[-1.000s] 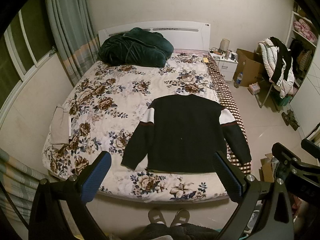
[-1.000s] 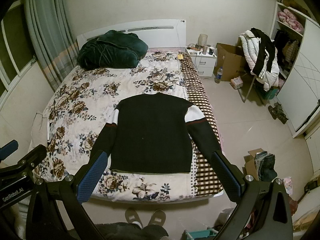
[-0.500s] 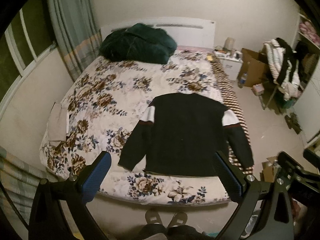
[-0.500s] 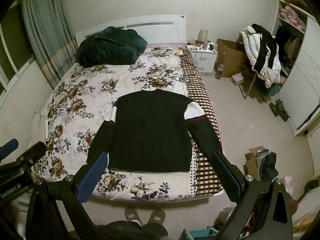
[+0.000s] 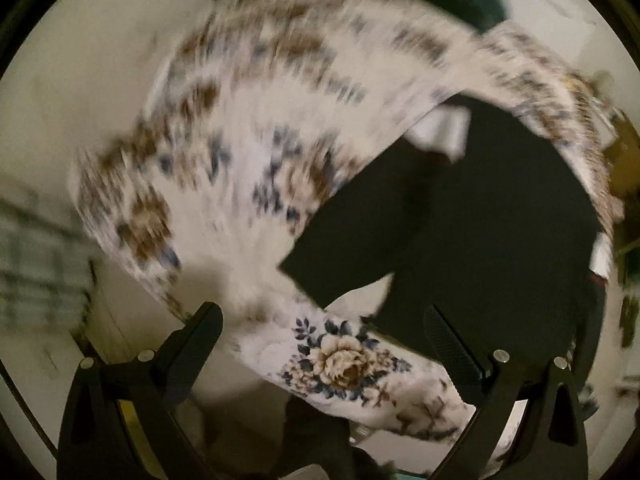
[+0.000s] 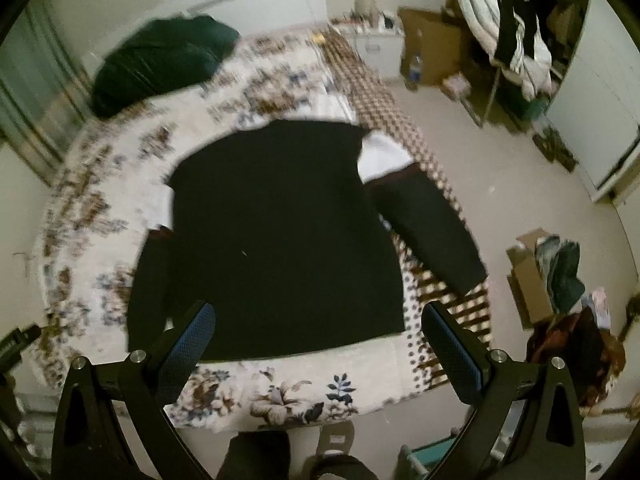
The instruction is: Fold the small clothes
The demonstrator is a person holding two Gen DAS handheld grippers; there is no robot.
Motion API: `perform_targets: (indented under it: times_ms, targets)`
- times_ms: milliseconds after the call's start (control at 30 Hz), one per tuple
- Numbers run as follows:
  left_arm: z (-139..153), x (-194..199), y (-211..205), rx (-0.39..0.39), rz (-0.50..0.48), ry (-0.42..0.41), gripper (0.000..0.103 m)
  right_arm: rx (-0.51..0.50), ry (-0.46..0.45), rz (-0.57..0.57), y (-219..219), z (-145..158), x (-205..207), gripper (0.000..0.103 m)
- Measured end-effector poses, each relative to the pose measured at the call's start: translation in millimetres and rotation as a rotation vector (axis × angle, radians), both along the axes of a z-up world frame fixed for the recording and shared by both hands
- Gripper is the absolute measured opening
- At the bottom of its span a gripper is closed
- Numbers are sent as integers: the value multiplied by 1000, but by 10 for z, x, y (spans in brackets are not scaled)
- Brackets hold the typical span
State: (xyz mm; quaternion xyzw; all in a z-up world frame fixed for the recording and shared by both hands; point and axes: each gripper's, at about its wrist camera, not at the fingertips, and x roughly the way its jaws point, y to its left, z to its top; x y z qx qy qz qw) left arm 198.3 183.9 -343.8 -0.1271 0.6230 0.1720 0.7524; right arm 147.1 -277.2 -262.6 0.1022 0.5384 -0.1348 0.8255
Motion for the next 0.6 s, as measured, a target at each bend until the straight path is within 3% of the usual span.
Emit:
perform_targets:
  times_ms: [167, 300, 367, 433, 467, 500, 533, 600]
  targets:
    - [-1515, 131, 583, -195, 254, 150, 103, -8, 124, -42, 145, -1198, 533, 103]
    - [-2230, 117, 789, -309, 406, 153, 97, -47, 205, -49, 302, -1994, 886, 103]
    - [-2382, 115, 810, -360, 441, 123, 86, -64, 243, -51, 387, -2320, 1035, 103]
    - [-2380, 122, 776, -393, 440, 60, 56, -70, 281, -54, 462, -2595, 1134, 103]
    - [-2322, 129, 733, -371, 421, 41, 53, -70, 297, -54, 495, -2738, 1193, 103]
    - [-2274, 127, 713, -367, 406, 14, 31, -73, 316, -55, 535, -2840, 1211, 103]
    - [-2196, 113, 700, -387, 393, -28, 16, -72, 328, -55, 543, -2910, 1217, 103]
    - [-1935, 108, 695, -360, 364, -74, 12, -66, 349, -52, 569, -3017, 1238, 103]
